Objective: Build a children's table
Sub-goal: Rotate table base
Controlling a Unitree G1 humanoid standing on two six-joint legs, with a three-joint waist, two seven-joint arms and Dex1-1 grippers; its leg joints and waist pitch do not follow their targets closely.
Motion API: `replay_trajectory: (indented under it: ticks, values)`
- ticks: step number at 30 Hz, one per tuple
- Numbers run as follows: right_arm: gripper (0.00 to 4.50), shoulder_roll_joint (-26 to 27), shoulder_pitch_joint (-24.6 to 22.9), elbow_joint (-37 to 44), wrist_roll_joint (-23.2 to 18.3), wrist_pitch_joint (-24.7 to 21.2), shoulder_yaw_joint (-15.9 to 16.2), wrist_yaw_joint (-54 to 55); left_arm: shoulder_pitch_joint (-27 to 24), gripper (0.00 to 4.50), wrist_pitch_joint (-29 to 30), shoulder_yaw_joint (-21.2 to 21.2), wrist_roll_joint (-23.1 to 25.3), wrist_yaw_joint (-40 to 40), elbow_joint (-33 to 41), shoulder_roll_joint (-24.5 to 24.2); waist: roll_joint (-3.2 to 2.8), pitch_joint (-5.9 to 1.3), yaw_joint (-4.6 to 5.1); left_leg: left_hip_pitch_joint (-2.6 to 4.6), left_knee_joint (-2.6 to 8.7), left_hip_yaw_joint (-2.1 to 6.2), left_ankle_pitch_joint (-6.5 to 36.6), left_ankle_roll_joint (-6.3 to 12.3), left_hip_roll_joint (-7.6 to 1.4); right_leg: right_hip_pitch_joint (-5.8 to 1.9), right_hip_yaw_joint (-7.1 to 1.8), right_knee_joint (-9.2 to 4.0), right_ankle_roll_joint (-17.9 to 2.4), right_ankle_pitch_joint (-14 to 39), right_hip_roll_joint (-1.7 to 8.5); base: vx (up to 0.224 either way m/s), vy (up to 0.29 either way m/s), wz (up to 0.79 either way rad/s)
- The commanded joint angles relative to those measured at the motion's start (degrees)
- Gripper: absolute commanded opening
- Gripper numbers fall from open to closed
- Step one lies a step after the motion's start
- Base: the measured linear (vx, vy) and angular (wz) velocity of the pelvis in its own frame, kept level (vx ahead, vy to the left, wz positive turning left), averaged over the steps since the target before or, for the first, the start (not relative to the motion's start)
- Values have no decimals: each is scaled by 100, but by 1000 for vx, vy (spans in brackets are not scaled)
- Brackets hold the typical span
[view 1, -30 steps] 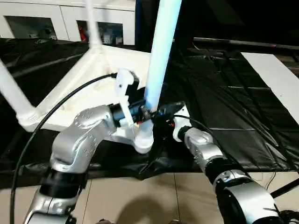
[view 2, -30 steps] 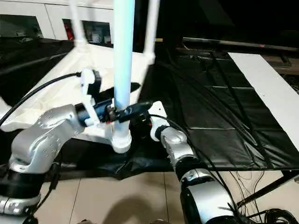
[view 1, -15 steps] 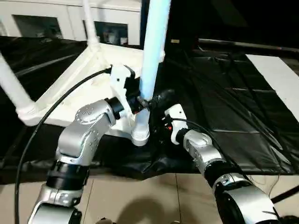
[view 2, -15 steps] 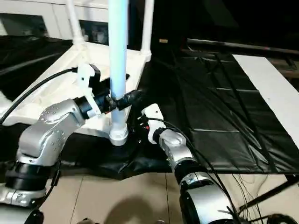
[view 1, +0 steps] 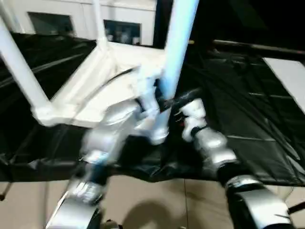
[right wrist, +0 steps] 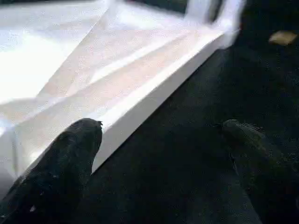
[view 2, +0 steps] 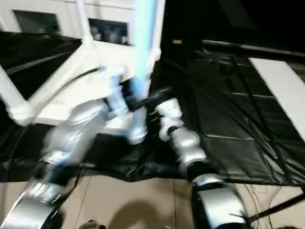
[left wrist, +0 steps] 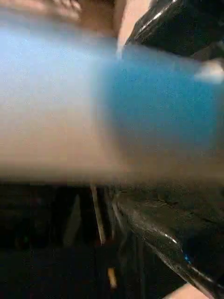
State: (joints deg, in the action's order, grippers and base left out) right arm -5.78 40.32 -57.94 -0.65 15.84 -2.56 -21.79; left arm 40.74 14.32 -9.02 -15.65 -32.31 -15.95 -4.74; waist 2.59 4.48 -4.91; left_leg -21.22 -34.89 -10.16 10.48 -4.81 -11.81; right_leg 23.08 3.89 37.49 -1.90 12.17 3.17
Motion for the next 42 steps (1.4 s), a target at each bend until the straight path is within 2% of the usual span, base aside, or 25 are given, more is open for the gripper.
replay_trajectory:
  ticks: [1, 3, 4, 8, 10, 14, 15, 16, 17, 20, 21, 23, 24, 27, 29, 30, 31, 33, 35, 36, 38, 39, 40, 41, 42]
  values:
    - [448, -88, -191, 287, -136, -2, -103, -109, -66, 450, 72, 102, -127, -138, 126, -72, -35, -494, -34, 3, 365, 54, 524, 218, -127, -409, -329, -406, -1121, -114, 476, 0, 0, 0]
    - [448, -101, -290, 440, -162, -20, -108, -174, -146, 450, 135, 139, -267, -267, 326, -63, -37, -510, -30, 23, 344, 37, 378, 320, -125, -387, -332, -383, -1260, -465, 457, 0, 0, 0]
    - [448, -117, -423, 626, -187, -39, -97, -264, -303, 450, 179, 162, -445, -389, 632, -7, 3, -502, -32, 1, 348, 35, 325, 391, -128, -408, -326, -371, -1343, -574, 464, 0, 0, 0]
    - [448, -148, -661, 958, -218, -85, -57, -335, -721, 450, 115, 174, -660, -539, 1026, 77, -29, -502, -52, 36, 359, 24, 369, 489, -172, -377, -318, -386, -1457, -541, 461, 0, 0, 0]
    - [448, -144, -805, 1243, -374, -196, -179, -290, -1197, 450, 187, 155, -872, -760, 1422, -22, -38, -484, -36, 43, 380, 24, 579, 432, -179, -366, -318, -422, -1385, -227, 465, 0, 0, 0]
    - [448, -137, -931, 1540, -515, -342, -241, -257, -1461, 450, 240, 135, -1043, -901, 1606, -113, -48, -467, -27, 81, 401, 13, 808, 256, -168, -334, -325, -475, -1182, 239, 439, 0, 0, 0]
    - [448, -144, -1087, 1888, -639, -681, -296, -213, -1832, 450, 365, 124, -1196, -1005, 1852, -245, -99, -457, -34, 72, 412, 24, 845, 204, -174, -340, -332, -482, -1150, 275, 445, 0, 0, 0]
    - [448, -157, -1204, 2112, -693, -911, -329, -161, -2103, 450, 371, 110, -1162, -991, 1962, -347, -69, -463, -21, 35, 425, 49, 734, 185, -190, -385, -333, -442, -1097, 61, 441, 0, 0, 0]
    - [448, -154, -1385, 2443, -799, -1313, -408, -86, -2466, 450, 336, 213, -927, -712, 1968, -433, -83, -465, -5, 56, 421, 39, 710, 198, -177, -363, -333, -440, -1041, -25, 403, 0, 0, 0]
    - [448, -150, -1528, 2684, -838, -1512, -411, -102, -2668, 450, 299, 374, -750, -427, 1991, -410, -112, -473, 6, 72, 414, 17, 760, 180, -156, -337, -339, -482, -969, 71, 392, 0, 0, 0]
    - [448, -152, -1669, 2908, -773, -1641, -370, -38, -2897, 450, 210, 576, -625, -115, 2124, -352, -105, -439, 4, 76, 437, 18, 1042, 94, -158, -324, -333, -549, -894, 603, 408, 0, 0, 0]
    - [448, -119, -1821, 3158, -702, -1697, -354, 140, -3164, 450, 232, 768, -402, 328, 2308, -360, -93, -409, 13, 69, 466, 38, 1237, -4, -180, -320, -330, -588, -787, 1000, 426, 0, 0, 0]
    - [448, -85, -2034, 3530, -694, -1733, -306, 234, -3437, 450, 79, 927, -51, 764, 2451, -424, -59, -391, 22, 69, 474, 43, 1372, -8, -184, -305, -333, -622, -650, 1238, 414, 0, 0, 0]
    - [448, -85, -2260, 3939, -685, -1917, -244, 291, -3650, 450, -63, 1016, 114, 969, 2572, -489, -55, -388, 46, 84, 473, 42, 1491, -10, -146, -265, -332, -686, -353, 1835, 408, 0, 0, 0]
    - [448, -83, -2625, 4504, -690, -2332, -128, 297, -3933, 450, -144, 1184, 293, 1253, 2670, -547, -54, -369, 52, 66, 491, 55, 1499, 2, -143, -244, -336, -703, -242, 1950, 384, 0, 0, 0]
    - [448, -57, -2853, 4800, -774, -2443, -74, 227, -4081, 450, -148, 1310, 406, 1499, 2697, -511, -4, -382, 55, 67, 485, 52, 1478, 19, -158, -241, -340, -707, -227, 1920, 396, 0, 0, 0]
    - [448, -31, -2976, 4959, -819, -2540, -43, 209, -4166, 450, -197, 1388, 492, 1662, 2717, -454, -44, -381, 47, 57, 493, 62, 1447, 24, -169, -238, -345, -684, -238, 1785, 401, 0, 0, 0]
    - [448, 27, -3203, 5261, -916, -2724, 7, 208, -4322, 450, -202, 1530, 660, 2047, 2786, -301, -30, -362, 68, 125, 529, 71, 1999, -27, -187, -252, -320, -709, -167, 2236, 387, 0, 0, 0]
    - [448, 47, -3285, 5348, -902, -2615, 89, 182, -4349, 450, -175, 1540, 720, 2314, 2881, -126, -45, -339, 81, 293, 528, 67, 2807, 4, -137, -242, -238, -878, -64, 3303, 348, 0, 0, 0]
    - [448, 43, -3303, 5350, -853, -2551, 137, 172, -4347, 450, -165, 1511, 736, 2376, 2911, -72, -85, -318, 75, 349, 531, 68, 2961, 24, -134, -232, -212, -914, -78, 3457, 339, 0, 0, 0]
    - [448, 34, -3331, 5388, -825, -2559, 179, 192, -4354, 450, -186, 1474, 760, 2418, 2920, -40, -82, -200, 150, 602, 508, 78, 3567, 72, -84, -229, 5, -1163, 48, 4240, 270, 0, 0, 0]
    - [448, 35, -3333, 5387, -820, -2560, 184, 198, -4352, 450, -187, 1460, 780, 2421, 2914, -48, -98, -204, 168, 623, 517, 98, 3622, 75, -90, -284, 46, -1183, 73, 4245, 282, 0, 0, 0]
    - [448, 45, -3362, 5429, -786, -2622, 207, 241, -4338, 450, -220, 1357, 902, 2428, 2861, -123, -180, -198, 198, 656, 573, 146, 3793, 62, -119, -375, 117, -1204, 86, 4095, 297, 0, 0, 0]
    - [448, 48, -3368, 5438, -780, -2635, 210, 250, -4336, 450, -223, 1342, 913, 2425, 2848, -134, -165, -193, 246, 645, 604, 180, 3884, 59, -140, -419, 166, -1192, 99, 3991, 296, 49, 47, -18]
    - [448, 57, -3398, 5509, -770, -2713, 219, 279, -4336, 450, -243, 1327, 921, 2432, 2816, -140, -178, -234, 297, 594, 652, 214, 3883, 44, -144, -555, 146, -1159, 56, 3782, 345, 55, 54, -20]
